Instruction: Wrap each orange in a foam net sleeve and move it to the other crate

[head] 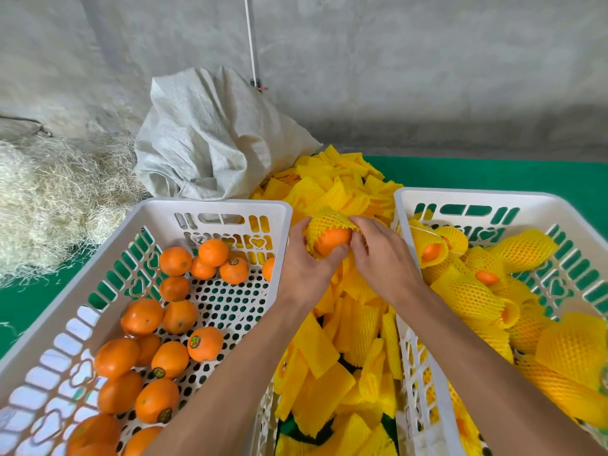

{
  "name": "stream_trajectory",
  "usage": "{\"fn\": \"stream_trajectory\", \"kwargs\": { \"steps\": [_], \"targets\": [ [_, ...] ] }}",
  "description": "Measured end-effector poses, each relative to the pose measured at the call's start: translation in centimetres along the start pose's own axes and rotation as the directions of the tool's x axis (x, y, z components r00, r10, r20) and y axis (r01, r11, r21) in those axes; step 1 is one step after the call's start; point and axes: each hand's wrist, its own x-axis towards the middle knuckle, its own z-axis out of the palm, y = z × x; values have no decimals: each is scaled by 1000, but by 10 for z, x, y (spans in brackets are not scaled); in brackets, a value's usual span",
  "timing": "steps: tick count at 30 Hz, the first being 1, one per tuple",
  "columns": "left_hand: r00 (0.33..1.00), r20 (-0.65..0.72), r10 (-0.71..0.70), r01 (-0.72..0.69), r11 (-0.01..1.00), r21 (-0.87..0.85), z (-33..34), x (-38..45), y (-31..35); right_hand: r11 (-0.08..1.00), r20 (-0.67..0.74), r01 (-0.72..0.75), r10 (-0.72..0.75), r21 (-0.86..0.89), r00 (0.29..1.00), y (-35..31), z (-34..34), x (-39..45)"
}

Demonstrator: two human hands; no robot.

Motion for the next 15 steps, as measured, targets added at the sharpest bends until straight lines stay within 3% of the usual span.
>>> {"fn": "stream_trajectory", "kwargs": {
  "steps": [5, 9, 13, 15],
  "targets": [
    [997, -79, 9, -5, 998, 56, 1, 0, -1, 999, -74, 47, -49, -24, 996, -2, -3, 0],
    [990, -138, 12, -6, 999, 50, -2, 0, 1, 978, -188, 200, -207, -59, 960, -7, -3, -2],
    [994, -112, 11, -20, 997, -79, -1, -3, 5, 975, -271, 224, -220, -17, 937, -7, -4, -2],
    [996, -83, -9, -8, 981, -193, -2, -4, 7, 986, -220, 168, -166, -14, 961, -7, -3, -3]
  ]
}}
